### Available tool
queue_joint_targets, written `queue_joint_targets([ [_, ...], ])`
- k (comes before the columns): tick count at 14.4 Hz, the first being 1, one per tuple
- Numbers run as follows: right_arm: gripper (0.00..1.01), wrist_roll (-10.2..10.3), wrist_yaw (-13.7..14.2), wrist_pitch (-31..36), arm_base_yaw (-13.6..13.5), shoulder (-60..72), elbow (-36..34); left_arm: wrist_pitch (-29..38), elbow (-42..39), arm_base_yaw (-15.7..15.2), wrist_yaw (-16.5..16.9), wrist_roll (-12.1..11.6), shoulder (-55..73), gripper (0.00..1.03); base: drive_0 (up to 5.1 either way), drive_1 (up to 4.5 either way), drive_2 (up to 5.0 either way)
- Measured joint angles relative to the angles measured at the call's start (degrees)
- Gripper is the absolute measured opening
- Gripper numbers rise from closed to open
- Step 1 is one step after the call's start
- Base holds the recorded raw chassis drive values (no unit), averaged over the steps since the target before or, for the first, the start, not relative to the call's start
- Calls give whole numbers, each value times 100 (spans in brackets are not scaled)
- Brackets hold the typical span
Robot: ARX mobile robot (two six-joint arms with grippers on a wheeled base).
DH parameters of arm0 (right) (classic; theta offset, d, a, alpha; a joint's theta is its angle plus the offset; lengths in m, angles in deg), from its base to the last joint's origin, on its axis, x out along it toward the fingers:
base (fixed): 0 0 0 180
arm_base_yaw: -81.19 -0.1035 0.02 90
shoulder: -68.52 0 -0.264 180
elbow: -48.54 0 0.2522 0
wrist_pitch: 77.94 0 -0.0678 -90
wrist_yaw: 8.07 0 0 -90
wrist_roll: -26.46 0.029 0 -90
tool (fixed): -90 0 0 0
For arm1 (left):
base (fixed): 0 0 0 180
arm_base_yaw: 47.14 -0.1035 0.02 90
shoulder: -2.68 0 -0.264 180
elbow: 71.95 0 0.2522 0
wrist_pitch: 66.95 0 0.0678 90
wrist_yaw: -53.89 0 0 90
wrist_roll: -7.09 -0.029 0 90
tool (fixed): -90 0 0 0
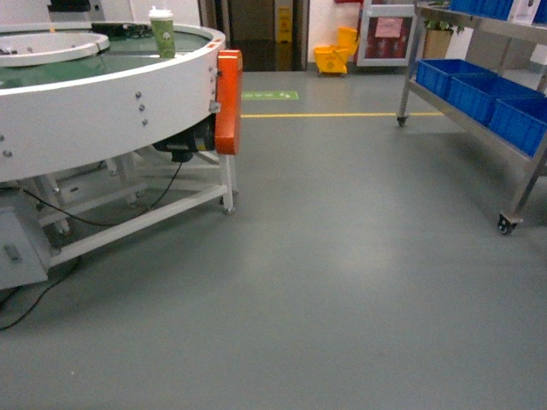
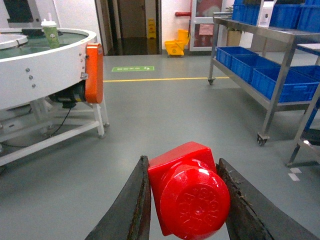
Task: Pick red block from blue box to shelf
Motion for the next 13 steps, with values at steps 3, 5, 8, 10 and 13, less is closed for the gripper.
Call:
queue_joint_targets([
  [3,31,0,0,2,0,0,0,11,0,0,0,0,0,98,3,436,-431],
  [5,31,0,0,0,0,0,0,7,0,0,-2,2,0,98,11,444,-422],
  [8,30,0,0,2,0,0,0,4,0,0,-4,2,0,98,11,445,-422],
  [10,30,0,0,-4,0,0,0,4,0,0,-2,2,0,98,13,446,-420],
  [13,28,0,0,-9,0,0,0,7,0,0,-2,2,0,98,6,440,-427],
])
